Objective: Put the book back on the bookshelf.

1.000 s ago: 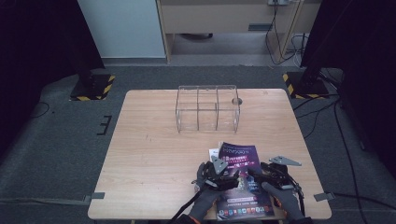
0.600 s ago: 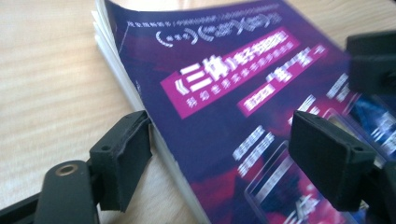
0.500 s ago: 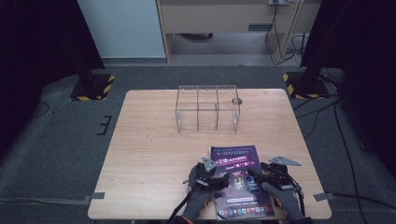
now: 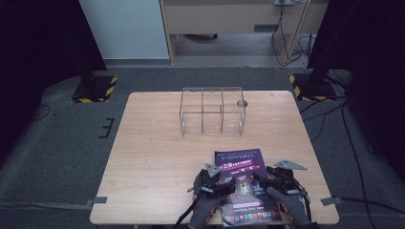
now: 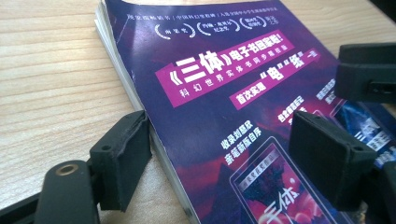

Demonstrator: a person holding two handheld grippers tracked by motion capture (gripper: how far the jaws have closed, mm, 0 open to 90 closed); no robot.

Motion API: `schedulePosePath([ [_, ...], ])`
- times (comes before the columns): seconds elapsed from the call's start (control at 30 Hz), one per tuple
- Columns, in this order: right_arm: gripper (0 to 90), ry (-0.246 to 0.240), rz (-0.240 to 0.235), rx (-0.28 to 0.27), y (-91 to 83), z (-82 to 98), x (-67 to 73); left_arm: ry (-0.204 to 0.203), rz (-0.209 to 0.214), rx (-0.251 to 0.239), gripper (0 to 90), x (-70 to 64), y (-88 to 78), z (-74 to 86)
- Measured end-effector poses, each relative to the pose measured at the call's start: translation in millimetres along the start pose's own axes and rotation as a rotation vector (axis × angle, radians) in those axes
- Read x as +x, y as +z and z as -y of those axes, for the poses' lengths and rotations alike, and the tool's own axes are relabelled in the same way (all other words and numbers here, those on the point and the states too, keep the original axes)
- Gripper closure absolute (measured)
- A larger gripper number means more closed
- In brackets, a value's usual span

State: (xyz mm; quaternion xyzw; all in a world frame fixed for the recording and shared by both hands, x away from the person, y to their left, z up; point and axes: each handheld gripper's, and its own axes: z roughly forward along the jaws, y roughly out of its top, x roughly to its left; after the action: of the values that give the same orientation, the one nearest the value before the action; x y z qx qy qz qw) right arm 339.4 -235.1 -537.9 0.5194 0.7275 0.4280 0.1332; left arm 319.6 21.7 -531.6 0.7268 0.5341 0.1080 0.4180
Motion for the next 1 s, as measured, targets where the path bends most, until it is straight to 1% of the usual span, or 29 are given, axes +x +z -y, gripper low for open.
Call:
schedulePosePath([
  [0.03,29.5,0.002,0.000,0.000,-0.1,0.0,-0.1,-0.005,0.006,-0.002,20.3,0.6,-0.2,0.0],
  [0.1,29.5,0.001,-0.003,0.001,-0.2,0.0,-0.5,0.003,0.017,-0.005,20.3,2.2,-0.5,0.6],
  [0.17,29.5,0.005,-0.004,0.001,-0.4,0.0,-0.7,-0.006,0.032,-0.008,20.4,3.9,-0.9,0.4],
  [0.23,29.5,0.008,-0.003,0.001,-0.4,-0.1,-0.9,0.000,0.043,-0.008,20.6,4.7,-0.8,0.2],
  [0.33,29.5,0.015,0.000,-0.001,-0.4,-0.3,-1.4,0.012,0.047,-0.010,21.1,4.2,-1.1,0.4],
  [0.4,29.5,0.015,0.003,-0.001,-0.4,-0.4,-1.6,0.010,0.061,-0.021,21.7,4.4,-2.7,0.4],
  [0.53,29.5,0.012,0.004,-0.001,-0.5,-0.4,-2.2,0.025,0.076,-0.031,22.4,3.4,-6.3,-2.0],
  [0.57,29.5,0.011,0.004,-0.001,-0.5,-0.4,-2.3,0.023,0.090,-0.046,22.5,2.2,-7.7,-2.9],
  [0.6,29.5,0.010,0.004,0.000,-0.5,-0.4,-2.2,0.030,0.102,-0.058,22.9,0.3,-9.7,-4.3],
  [0.67,29.5,0.010,0.003,0.000,-0.5,-0.4,-2.2,0.061,0.096,-0.063,23.5,-7.8,-11.1,-7.8],
  [0.7,29.6,0.009,0.003,0.000,-0.5,-0.4,-2.3,0.089,0.083,-0.064,23.2,-12.8,-10.3,-8.8],
  [0.73,29.6,0.009,0.002,0.000,-0.6,-0.4,-2.5,0.110,0.075,-0.061,22.4,-15.0,-9.7,-9.2],
  [0.77,29.6,0.010,0.001,-0.001,-0.6,-0.4,-2.6,0.115,0.070,-0.059,21.8,-15.7,-9.0,-9.3],
  [0.87,29.6,0.008,-0.002,-0.002,-0.7,-0.4,-3.4,0.102,0.059,-0.057,20.7,-14.0,-6.9,-9.5],
  [0.97,29.6,0.006,0.002,-0.003,-0.8,-0.3,-3.3,0.093,0.043,-0.046,19.9,-7.7,-3.6,-8.9],
  [1.0,29.6,0.005,0.002,-0.003,-0.9,-0.3,-3.4,0.083,0.038,-0.045,19.8,-5.7,-2.2,-8.7],
])
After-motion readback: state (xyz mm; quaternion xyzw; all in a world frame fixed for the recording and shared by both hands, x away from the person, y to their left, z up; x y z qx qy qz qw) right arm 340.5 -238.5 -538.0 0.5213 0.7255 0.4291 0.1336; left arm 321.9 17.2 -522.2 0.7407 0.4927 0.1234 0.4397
